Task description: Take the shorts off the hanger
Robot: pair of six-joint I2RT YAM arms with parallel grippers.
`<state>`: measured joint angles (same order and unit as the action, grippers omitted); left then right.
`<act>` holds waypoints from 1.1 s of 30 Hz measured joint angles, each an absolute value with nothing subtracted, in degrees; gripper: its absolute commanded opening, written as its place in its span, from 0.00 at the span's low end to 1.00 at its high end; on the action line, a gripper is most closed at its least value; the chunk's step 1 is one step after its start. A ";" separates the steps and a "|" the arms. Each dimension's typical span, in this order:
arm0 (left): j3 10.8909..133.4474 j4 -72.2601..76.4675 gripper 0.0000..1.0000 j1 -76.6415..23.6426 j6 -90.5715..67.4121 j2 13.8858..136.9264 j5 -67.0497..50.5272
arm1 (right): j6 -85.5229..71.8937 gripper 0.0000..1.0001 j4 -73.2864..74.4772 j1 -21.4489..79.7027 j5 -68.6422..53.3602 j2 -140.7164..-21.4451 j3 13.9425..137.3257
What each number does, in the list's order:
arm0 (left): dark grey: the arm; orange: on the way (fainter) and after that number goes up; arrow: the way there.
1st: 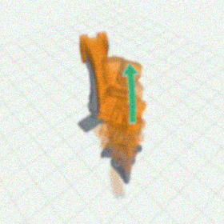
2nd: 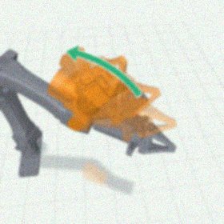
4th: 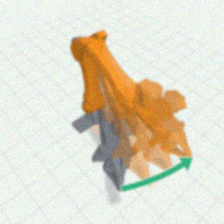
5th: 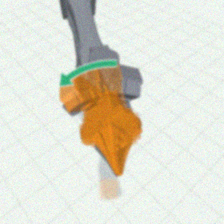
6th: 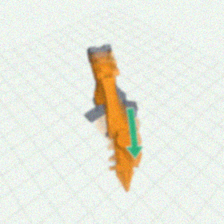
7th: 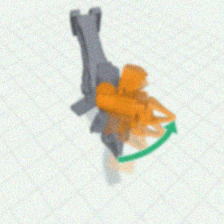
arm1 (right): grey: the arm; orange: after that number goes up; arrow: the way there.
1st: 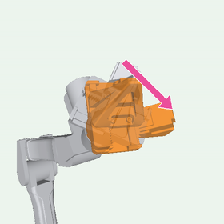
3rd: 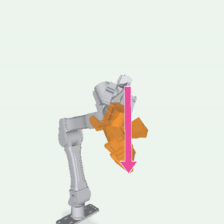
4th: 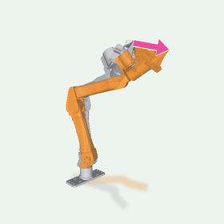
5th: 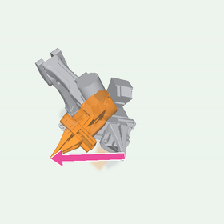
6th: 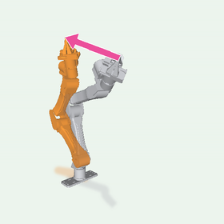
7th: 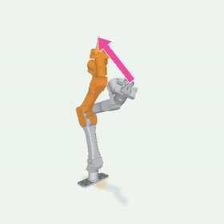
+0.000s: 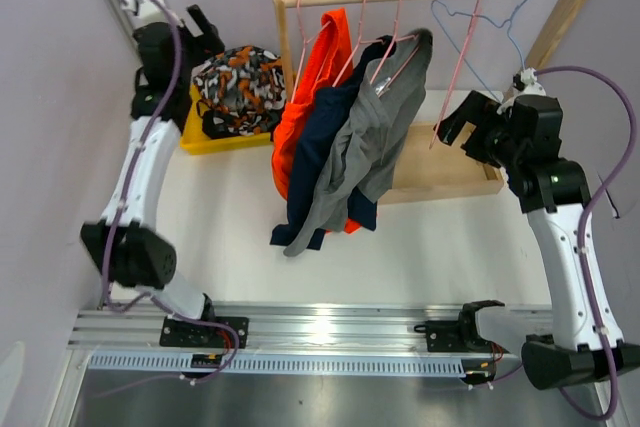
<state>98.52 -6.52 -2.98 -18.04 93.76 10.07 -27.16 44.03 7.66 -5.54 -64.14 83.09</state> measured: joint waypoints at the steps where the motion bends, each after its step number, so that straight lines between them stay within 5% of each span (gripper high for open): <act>1: 98.78 -9.34 0.99 -2.98 -18.33 90.30 10.09 | -27.42 0.99 44.82 7.90 -5.48 -62.92 83.29; 5: 94.91 -16.49 0.99 -2.98 -20.21 76.64 10.09 | -28.47 0.99 47.44 10.79 -5.52 -61.49 87.02; 12: 66.19 -18.87 0.99 -4.19 -23.16 52.36 8.38 | -30.17 0.99 49.25 19.03 -5.21 -67.42 102.30; 20: 51.86 -25.04 0.99 -4.51 -23.38 42.96 5.74 | -30.33 0.99 49.10 24.80 -2.87 -84.53 126.43; 26: 47.35 -26.76 0.99 -4.56 -21.93 36.77 5.17 | -30.26 0.96 48.14 25.34 -1.45 -93.36 129.84; 29: 45.17 -26.98 0.99 -4.56 -21.23 34.54 4.64 | -30.41 0.86 48.10 25.36 -1.06 -96.29 129.84; 33: 43.81 -27.31 0.99 -4.56 -20.45 34.02 3.68 | -30.68 0.56 48.10 25.52 -0.27 -98.13 129.80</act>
<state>43.81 -27.31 -4.56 -20.45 34.02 3.68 -30.68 48.10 25.52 -0.27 -98.13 129.80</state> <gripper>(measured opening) 0.994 0.719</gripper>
